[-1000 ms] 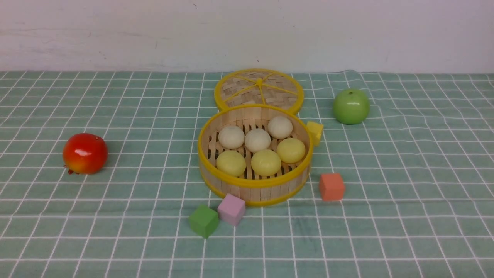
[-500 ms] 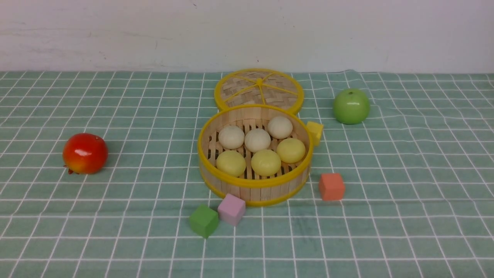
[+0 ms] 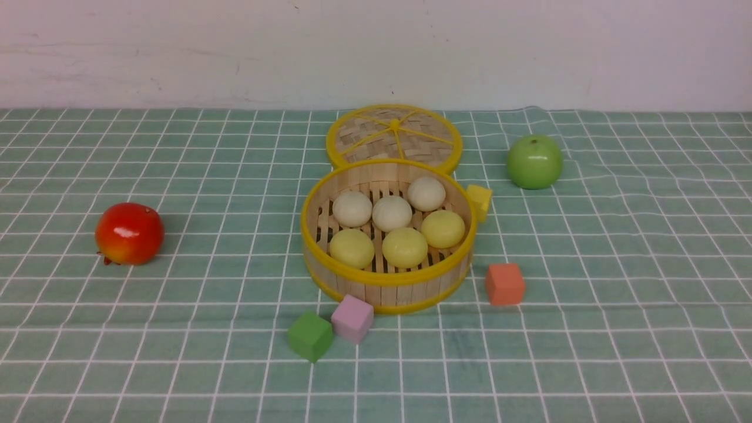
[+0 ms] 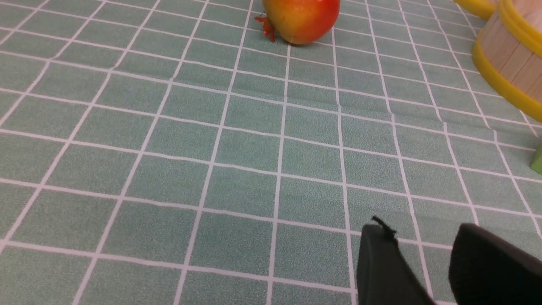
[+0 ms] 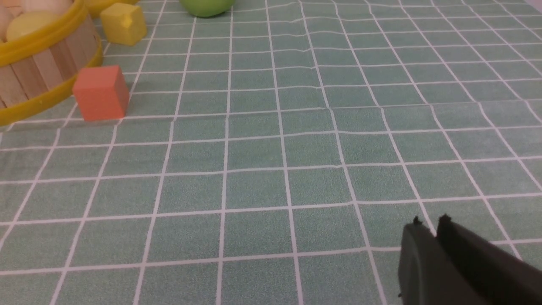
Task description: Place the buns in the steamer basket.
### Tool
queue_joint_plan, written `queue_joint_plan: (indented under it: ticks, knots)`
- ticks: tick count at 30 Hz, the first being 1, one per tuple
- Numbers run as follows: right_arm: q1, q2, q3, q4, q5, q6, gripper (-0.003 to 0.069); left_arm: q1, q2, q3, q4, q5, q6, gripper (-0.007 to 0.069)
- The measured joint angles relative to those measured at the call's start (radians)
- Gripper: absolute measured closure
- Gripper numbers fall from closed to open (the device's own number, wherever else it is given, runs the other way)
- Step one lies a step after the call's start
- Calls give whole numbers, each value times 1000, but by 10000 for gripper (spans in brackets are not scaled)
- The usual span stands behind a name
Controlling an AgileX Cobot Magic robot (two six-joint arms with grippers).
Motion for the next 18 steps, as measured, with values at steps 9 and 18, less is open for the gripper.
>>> queue_joint_plan:
  ticks: [9,18]
  knots:
    - [0,0,0,0,0,0,592,0,0,0,0,0,0,386]
    - [0,0,0,0,0,0,577,0,0,0,0,0,0,386]
